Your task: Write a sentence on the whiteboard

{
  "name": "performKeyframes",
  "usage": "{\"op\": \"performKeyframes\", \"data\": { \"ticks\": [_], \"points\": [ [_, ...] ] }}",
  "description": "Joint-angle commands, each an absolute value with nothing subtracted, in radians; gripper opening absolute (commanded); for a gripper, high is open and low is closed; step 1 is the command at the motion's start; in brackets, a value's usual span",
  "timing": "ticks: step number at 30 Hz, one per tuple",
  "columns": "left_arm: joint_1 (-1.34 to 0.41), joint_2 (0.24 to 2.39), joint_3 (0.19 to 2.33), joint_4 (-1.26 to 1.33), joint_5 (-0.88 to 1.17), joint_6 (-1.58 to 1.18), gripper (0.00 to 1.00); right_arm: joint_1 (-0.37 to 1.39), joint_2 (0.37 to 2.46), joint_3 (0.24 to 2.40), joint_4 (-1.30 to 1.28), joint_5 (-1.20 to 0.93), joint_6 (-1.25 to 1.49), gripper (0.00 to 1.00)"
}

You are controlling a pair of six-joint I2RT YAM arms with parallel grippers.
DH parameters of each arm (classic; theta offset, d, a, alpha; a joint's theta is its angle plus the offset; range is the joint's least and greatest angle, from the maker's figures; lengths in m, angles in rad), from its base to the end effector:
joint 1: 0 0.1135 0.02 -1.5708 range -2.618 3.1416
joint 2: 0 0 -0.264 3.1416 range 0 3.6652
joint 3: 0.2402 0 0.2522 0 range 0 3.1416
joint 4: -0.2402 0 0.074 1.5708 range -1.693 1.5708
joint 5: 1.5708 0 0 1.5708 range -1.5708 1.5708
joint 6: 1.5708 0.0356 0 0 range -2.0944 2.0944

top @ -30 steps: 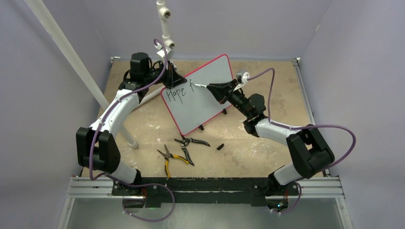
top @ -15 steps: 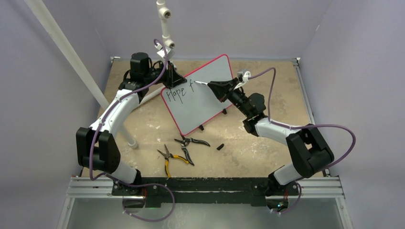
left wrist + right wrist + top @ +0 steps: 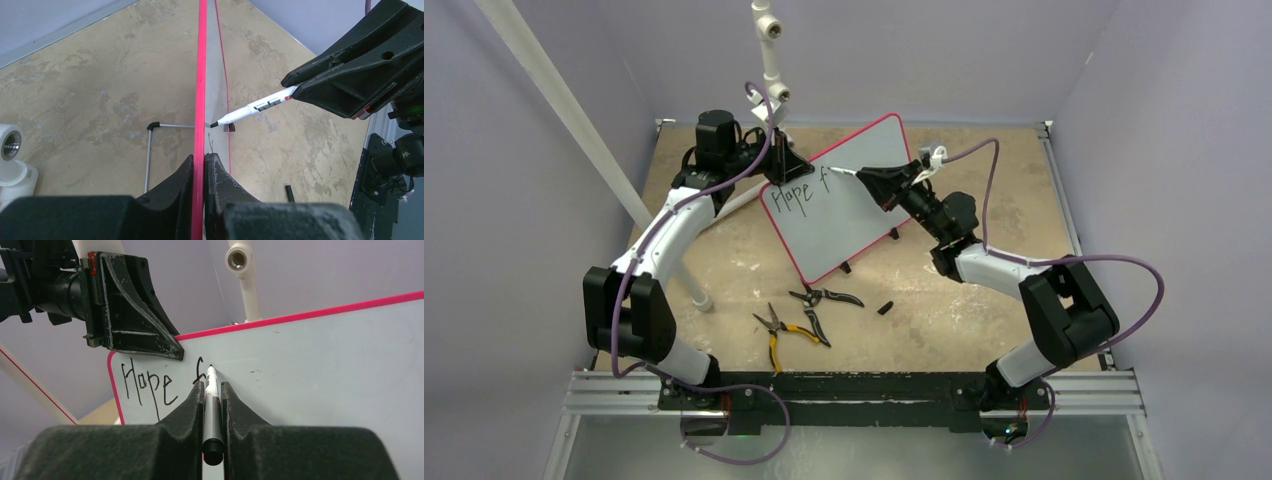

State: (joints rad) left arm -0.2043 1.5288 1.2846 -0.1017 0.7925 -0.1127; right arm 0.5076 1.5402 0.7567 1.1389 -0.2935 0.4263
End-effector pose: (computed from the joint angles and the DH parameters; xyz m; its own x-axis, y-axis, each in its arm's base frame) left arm 0.3417 -0.0967 0.3427 -0.4197 0.0063 -0.9077 0.7560 0.5558 -0.3457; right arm 0.2826 0.1690 0.2846 -0.0135 0.4454 -0.8952 -0.7652 0.5717 0.2960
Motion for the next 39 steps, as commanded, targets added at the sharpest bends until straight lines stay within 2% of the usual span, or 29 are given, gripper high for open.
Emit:
{"op": "performKeyframes", "data": {
  "ticks": [1,16,39],
  "points": [
    [-0.207,1.536,1.270,-0.072,0.767,-0.086,0.00,0.503,1.539,0.724,1.180,-0.318,0.422,0.00],
    [-0.207,1.537,1.269,-0.072,0.767,-0.088,0.00,0.503,1.498,0.687,1.135,-0.228,0.428,0.00],
    [-0.207,1.536,1.270,-0.071,0.770,-0.089,0.00,0.503,1.541,0.781,1.157,-0.292,0.421,0.00]
  ]
}}
